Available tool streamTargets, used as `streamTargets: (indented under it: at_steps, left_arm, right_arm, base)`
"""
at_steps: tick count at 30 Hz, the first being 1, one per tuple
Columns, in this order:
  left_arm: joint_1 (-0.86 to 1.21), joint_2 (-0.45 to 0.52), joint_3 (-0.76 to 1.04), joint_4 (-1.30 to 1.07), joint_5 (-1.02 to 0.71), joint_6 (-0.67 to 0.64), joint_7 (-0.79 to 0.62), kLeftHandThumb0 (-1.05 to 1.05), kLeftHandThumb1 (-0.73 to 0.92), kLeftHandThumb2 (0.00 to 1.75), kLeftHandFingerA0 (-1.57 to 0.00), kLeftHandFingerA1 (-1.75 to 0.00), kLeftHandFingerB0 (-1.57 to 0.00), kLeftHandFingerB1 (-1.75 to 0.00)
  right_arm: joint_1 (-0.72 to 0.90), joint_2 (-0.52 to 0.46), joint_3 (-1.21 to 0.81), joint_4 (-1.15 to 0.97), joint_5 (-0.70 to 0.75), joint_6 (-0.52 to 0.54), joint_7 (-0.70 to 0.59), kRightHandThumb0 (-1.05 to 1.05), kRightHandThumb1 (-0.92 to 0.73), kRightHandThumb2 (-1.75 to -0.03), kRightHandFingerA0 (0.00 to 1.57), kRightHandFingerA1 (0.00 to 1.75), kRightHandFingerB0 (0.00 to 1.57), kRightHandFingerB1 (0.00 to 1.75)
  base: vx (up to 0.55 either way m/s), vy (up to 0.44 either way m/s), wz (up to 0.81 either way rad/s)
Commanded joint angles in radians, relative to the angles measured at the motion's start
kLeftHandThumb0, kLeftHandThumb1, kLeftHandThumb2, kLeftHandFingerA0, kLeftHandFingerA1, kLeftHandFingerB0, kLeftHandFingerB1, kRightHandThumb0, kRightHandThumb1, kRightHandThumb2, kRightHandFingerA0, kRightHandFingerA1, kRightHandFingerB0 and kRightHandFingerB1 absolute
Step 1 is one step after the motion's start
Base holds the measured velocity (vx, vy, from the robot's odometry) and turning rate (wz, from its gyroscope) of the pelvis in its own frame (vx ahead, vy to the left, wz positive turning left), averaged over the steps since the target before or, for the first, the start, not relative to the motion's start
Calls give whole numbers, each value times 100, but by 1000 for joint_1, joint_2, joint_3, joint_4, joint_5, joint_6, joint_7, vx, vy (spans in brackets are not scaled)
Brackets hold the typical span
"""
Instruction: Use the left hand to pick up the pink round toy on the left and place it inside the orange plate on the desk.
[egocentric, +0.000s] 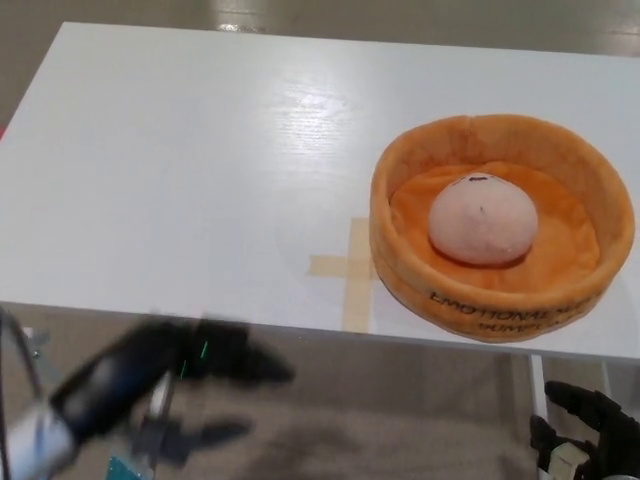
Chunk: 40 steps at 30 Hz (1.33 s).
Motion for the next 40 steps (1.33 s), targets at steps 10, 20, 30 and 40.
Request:
streamTargets:
  at_steps: [10, 20, 30, 40]
  left_arm:
    - [-31, -86, -37, 762, 264, -230, 511, -7, 70, 61, -60, -42, -59, -40]
    - [-318, -110, -41, 1105, 213, -25, 579, -34, 53, 56, -35, -39, -34, -31]
    - [-369, -108, -43, 1233, 195, -69, 590, -45, 52, 56, -28, -36, -30, -31]
    - [-376, -103, -73, 1273, 217, -116, 621, -47, 50, 56, -32, -36, -32, -31]
  right_arm:
    - [30, -18, -5, 14, 11, -14, -4, -20, -56, -65, 57, 96, 53, 63]
    - [33, -16, 5, 17, 3, 0, -4, -22, -61, -59, 58, 89, 55, 57]
    - [35, -12, 7, 18, 4, 8, 3, -24, -62, -58, 57, 78, 53, 55]
    - [38, -17, 16, 14, 2, -5, 9, -24, -61, -59, 59, 87, 53, 57]
  base:
    - [0, 0, 0]
    - [0, 0, 0]
    - [0, 0, 0]
    - [0, 0, 0]
